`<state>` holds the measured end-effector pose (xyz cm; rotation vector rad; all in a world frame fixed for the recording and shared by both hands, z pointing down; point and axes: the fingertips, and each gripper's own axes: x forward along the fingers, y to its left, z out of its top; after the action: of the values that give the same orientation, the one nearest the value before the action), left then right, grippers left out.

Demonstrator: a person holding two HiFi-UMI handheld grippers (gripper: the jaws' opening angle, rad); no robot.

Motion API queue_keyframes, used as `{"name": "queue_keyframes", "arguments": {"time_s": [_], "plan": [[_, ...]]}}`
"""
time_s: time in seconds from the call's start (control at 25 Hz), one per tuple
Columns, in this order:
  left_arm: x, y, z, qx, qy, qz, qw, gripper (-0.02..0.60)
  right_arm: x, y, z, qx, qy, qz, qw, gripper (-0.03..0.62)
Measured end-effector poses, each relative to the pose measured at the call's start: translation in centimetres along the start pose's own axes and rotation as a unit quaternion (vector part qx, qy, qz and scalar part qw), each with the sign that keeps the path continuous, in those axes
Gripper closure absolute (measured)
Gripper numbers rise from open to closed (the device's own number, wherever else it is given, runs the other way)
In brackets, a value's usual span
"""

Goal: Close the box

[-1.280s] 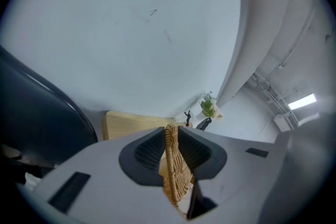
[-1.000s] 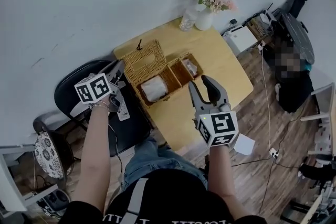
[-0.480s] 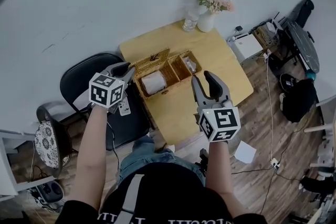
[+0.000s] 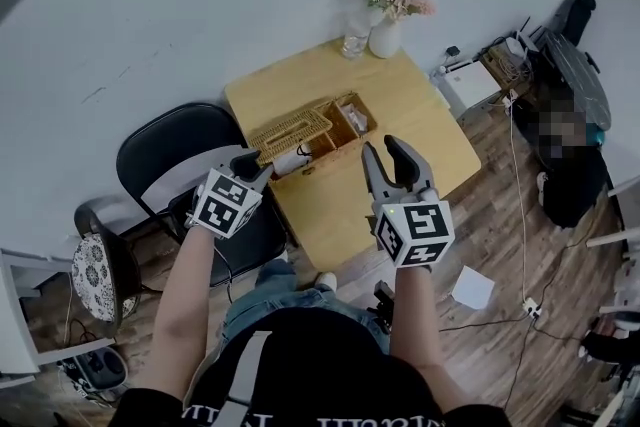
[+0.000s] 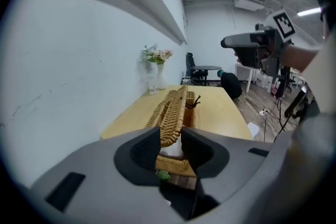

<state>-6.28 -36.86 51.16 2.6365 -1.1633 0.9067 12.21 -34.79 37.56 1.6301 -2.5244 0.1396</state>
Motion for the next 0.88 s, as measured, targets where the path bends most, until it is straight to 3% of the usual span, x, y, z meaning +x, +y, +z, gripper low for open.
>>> {"name": "queue_keyframes", "arguments": {"time_s": [0.2, 0.36, 0.48, 0.68, 0.88], "plan": [[1.2, -1.8, -2.1, 0.056, 0.050, 0.000, 0.9972, 0.451, -0.8, -1.0, -1.1, 0.016, 0.009, -0.012, 1.000, 0.451], [2.6, -3.0, -4.5, 0.101, 0.100, -0.007, 0.9899, 0.442, -1.4, -1.4, -2.5, 0.027, 0.018, -0.016, 0.999, 0.454], [3.4, -3.5, -5.8, 0.083, 0.108, 0.004, 0.9907, 0.440, -1.8, -1.5, -3.7, 0.028, 0.031, -0.015, 0.999, 0.457], [2.8, -3.7, -4.9, 0.067, 0.099, 0.021, 0.9926, 0.440, -2.6, -1.6, -4.5, 0.035, 0.036, 0.003, 0.999, 0.457], [0.7, -3.4, -1.3, 0.013, 0.039, 0.058, 0.9975, 0.440, -3.1, -1.8, -4.4, 0.042, 0.037, 0.031, 0.998, 0.464]]}}
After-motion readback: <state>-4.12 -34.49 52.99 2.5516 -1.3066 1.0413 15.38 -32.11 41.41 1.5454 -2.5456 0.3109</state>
